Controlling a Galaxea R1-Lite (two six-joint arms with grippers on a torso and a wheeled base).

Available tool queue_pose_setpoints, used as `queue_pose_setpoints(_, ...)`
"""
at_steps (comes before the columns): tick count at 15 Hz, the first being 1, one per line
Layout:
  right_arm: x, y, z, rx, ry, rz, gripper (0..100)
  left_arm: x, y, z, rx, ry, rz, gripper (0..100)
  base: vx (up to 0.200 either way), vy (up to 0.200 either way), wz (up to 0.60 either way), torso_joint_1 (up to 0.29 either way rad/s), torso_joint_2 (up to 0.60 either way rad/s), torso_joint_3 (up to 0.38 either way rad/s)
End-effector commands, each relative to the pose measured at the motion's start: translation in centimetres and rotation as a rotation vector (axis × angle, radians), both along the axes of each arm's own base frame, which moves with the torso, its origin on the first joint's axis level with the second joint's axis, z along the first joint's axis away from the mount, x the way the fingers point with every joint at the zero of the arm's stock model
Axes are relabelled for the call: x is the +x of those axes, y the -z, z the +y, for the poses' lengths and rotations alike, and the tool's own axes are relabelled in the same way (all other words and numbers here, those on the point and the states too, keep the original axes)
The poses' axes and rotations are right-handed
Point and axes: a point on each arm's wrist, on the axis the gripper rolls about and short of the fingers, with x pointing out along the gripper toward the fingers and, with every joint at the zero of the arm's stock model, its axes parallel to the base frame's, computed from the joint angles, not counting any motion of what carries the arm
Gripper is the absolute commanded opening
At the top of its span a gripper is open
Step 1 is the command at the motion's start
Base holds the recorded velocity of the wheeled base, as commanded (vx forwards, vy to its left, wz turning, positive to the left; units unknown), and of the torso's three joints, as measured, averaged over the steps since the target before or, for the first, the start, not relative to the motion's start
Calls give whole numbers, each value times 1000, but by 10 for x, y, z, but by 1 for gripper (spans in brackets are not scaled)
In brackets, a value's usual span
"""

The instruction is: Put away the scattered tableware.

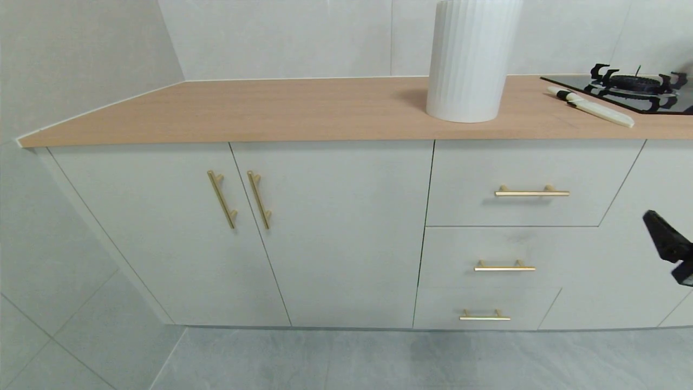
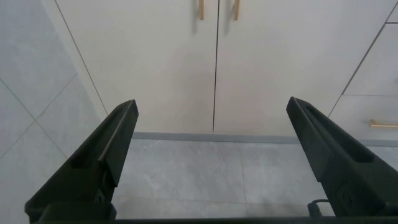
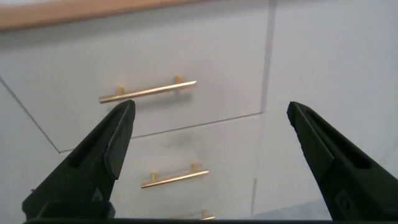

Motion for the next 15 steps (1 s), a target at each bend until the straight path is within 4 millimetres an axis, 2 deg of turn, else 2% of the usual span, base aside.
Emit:
queue_pose_setpoints(1,-92,-7,-12,-94,85,-141,100,0,0,0,0,0,2,100,0,0,0,0,0,0)
queue_pose_setpoints(3,-128,5,-14,-155,94,-105,100,0,0,0,0,0,2,100,0,0,0,0,0,0)
queue_pose_setpoints(6,-173,14,-17,-158,97,-79,100,0,0,0,0,0,2,100,0,0,0,0,0,0)
queue_pose_setpoints(9,-183,23,-17,-152,127,-70,100,0,0,0,0,0,2,100,0,0,0,0,0,0)
queue_pose_setpoints(11,-184,45,-15,-162,163,-61,100,0,0,0,0,0,2,100,0,0,0,0,0,0)
queue_pose_setpoints(12,-178,58,-15,-158,164,-24,100,0,0,0,0,0,2,100,0,0,0,0,0,0)
queue_pose_setpoints(15,-171,80,-13,-109,28,68,100,0,0,0,0,0,2,100,0,0,0,0,0,0)
